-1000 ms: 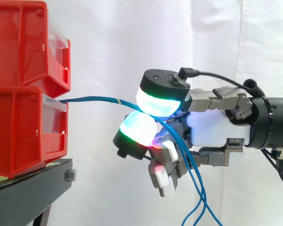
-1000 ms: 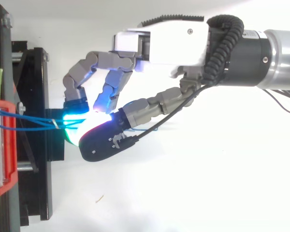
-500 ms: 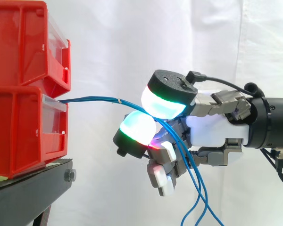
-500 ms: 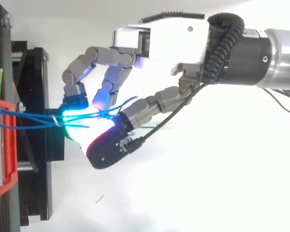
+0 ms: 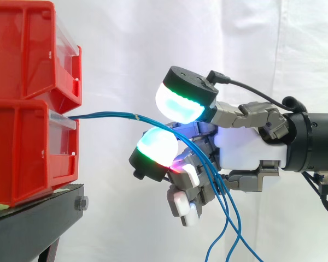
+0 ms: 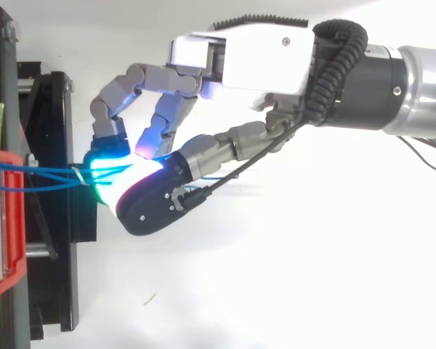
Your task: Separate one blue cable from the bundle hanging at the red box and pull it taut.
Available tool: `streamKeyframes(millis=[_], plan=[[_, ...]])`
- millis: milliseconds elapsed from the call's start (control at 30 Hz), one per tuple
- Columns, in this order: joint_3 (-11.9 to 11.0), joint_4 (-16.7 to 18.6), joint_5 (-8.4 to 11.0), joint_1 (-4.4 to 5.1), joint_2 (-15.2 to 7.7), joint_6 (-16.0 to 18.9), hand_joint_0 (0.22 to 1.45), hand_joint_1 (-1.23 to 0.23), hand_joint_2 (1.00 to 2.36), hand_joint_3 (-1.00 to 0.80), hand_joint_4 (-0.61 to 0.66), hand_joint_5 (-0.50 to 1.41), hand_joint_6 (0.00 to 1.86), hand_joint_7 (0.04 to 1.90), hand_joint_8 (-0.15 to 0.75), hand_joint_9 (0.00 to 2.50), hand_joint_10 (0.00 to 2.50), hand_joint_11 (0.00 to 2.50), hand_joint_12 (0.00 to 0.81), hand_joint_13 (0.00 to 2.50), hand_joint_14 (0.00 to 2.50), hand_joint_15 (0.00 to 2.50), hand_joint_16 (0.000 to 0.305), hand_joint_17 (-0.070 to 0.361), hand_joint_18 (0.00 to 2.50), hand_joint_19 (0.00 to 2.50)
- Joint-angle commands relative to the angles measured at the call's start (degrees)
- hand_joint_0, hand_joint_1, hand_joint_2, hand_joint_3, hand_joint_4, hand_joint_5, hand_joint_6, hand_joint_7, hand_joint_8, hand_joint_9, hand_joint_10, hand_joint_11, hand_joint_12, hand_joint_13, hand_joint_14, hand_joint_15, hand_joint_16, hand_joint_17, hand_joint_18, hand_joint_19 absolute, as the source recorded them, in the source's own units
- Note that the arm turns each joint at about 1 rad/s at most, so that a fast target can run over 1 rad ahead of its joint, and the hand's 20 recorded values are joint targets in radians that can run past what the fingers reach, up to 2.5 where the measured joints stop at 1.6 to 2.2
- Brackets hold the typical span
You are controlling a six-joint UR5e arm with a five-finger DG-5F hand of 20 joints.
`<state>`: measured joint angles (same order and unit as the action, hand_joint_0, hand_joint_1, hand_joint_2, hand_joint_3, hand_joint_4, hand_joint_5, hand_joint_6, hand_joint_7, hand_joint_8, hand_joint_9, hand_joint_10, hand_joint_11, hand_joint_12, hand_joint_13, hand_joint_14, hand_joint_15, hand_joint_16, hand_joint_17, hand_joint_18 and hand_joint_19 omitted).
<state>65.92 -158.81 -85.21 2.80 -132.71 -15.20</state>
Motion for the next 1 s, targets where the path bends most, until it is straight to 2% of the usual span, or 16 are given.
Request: streamKeyframes(millis=[0,167,300,567,833,967], plan=[[0.0,0.1,0.22,0.02,0.0,0.1,0.62,-0.47,1.0,-0.47,0.13,-0.16,0.88,1.04,0.346,1.1,0.02,0.91,0.369,1.05,0.02,0.58,0.041,0.092,0.96,0.54],[0.0,0.0,0.31,0.02,0.0,0.1,0.61,-0.5,1.01,-0.24,0.17,-0.17,0.89,0.98,0.387,1.1,0.02,1.07,0.414,1.05,0.02,0.58,0.05,0.113,1.02,0.53],[0.0,0.0,0.31,0.02,0.0,-0.1,0.6,-0.63,1.01,-0.17,0.2,-0.18,0.9,0.96,0.398,1.1,0.02,1.11,0.428,1.06,0.02,0.58,0.052,0.118,1.04,0.52],[0.1,0.1,0.39,0.19,0.0,-0.6,0.64,-0.78,1.01,-0.24,0.12,-0.2,0.91,1.0,0.363,1.07,0.02,1.2,0.389,1.03,0.02,0.62,0.046,0.104,1.01,0.55],[0.1,-0.1,0.48,0.37,0.0,-0.6,0.67,-0.83,1.01,-0.3,0.11,-0.2,0.93,0.97,0.344,1.09,0.01,1.36,0.389,1.11,0.03,0.82,0.045,0.102,1.02,0.58],[0.1,-0.2,0.48,0.54,0.0,-0.6,0.71,-0.9,1.01,-0.31,0.13,-0.21,0.94,1.0,0.346,1.11,0.01,1.42,0.389,1.15,0.03,0.89,0.046,0.103,1.04,0.57]])
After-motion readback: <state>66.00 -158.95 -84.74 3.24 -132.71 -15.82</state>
